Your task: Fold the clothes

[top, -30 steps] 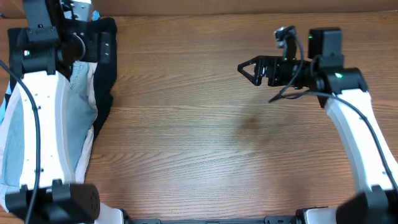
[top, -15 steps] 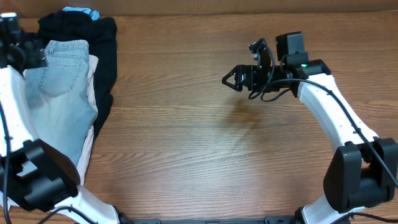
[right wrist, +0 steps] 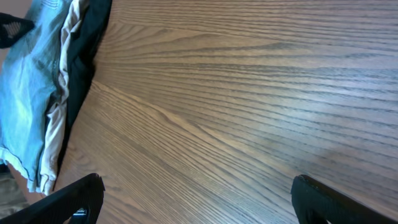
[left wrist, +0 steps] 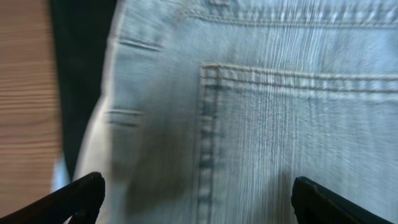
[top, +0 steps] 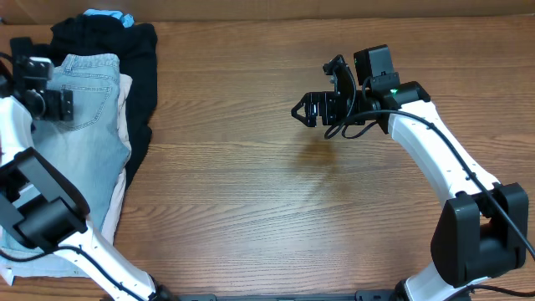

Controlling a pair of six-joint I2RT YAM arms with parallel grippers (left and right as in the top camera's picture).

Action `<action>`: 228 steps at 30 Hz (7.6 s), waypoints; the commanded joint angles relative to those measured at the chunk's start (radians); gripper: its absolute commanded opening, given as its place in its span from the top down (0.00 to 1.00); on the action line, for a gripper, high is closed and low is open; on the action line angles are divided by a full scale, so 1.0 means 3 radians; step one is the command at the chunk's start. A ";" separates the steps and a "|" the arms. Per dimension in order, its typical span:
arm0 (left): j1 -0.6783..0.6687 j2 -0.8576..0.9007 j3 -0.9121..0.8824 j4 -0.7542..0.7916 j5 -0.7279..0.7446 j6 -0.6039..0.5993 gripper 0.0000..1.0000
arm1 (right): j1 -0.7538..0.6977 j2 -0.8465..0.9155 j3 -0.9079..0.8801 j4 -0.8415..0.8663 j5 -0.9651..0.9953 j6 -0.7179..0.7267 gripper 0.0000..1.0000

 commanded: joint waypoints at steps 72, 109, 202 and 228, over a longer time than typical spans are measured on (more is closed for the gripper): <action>-0.3796 -0.0104 0.0304 0.0292 0.1567 -0.2375 0.00 | -0.1851 -0.1048 0.1382 -0.2085 -0.0056 -0.0201 0.00; -0.2878 -0.0724 0.0802 -0.1726 -0.0317 -0.2266 0.00 | -0.0738 0.1022 0.0632 -0.0614 0.1480 0.0809 0.15; -0.3132 0.0916 0.0716 -0.2014 0.0019 -0.2525 0.96 | -0.2522 -0.0690 0.0144 -0.1119 0.0145 0.0516 0.00; -0.2647 0.1240 0.1306 -0.0960 -0.0665 -0.1965 0.96 | -0.1307 -0.0689 0.0144 -0.0823 0.0796 0.0520 0.00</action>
